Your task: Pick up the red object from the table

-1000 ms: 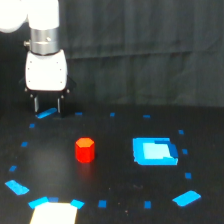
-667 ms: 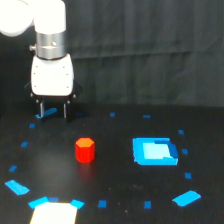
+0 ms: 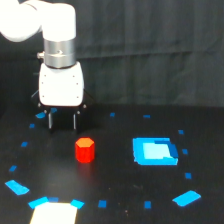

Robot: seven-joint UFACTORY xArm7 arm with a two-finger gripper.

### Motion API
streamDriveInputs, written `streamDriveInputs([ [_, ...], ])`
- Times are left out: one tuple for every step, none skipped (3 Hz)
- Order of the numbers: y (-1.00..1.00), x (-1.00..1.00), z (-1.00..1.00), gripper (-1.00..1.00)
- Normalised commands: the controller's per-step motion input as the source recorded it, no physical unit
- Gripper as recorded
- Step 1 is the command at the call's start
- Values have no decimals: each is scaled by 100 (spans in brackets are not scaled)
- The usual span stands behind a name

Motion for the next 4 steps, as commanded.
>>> streamDriveInputs([
  [-100,100,-100,33],
  [-100,78,-34,100],
  [-30,-71,-68,23],
  [-12,-100,8,-85],
])
